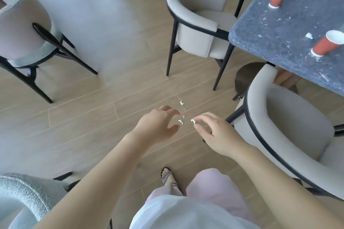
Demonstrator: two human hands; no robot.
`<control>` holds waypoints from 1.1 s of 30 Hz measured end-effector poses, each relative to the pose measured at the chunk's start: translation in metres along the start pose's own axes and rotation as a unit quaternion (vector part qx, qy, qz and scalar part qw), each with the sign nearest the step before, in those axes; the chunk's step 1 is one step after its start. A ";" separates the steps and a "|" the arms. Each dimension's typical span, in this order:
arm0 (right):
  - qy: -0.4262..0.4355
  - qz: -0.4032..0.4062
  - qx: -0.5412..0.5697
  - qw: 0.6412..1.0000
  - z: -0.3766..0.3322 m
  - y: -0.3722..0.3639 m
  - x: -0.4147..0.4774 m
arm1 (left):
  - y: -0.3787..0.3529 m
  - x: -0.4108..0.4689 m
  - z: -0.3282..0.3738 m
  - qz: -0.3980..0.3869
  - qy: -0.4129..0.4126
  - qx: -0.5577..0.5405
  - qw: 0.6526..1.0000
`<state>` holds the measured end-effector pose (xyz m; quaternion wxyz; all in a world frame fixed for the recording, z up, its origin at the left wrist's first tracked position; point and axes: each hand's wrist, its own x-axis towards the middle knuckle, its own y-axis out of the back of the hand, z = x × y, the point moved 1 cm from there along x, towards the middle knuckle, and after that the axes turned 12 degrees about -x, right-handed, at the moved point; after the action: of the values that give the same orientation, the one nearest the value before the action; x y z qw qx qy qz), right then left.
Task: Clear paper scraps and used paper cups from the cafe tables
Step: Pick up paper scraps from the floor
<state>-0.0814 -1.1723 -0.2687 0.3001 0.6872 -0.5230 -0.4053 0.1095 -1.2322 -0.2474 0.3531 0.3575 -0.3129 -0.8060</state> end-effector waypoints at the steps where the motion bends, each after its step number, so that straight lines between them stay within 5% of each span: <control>1: -0.007 0.002 0.001 1.000 0.003 0.002 0.008 | 0.004 0.009 -0.002 -0.005 -0.002 -0.003 1.000; 15: -0.028 0.001 0.020 0.999 0.069 0.046 0.126 | 0.033 0.156 0.016 -0.037 -0.020 -0.027 0.999; 22: -0.090 0.090 0.026 0.991 0.089 0.053 0.169 | 0.048 0.211 0.011 -0.015 -0.040 -0.050 0.998; 33: -0.159 0.122 0.070 0.977 0.135 -0.038 0.249 | -0.006 0.319 -0.073 -0.058 -0.109 -0.028 0.992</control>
<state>-0.1504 -1.4002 -0.4272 0.2112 0.5647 -0.6709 -0.4317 0.0077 -1.5004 -0.4052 0.2796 0.2747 -0.3055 -0.8678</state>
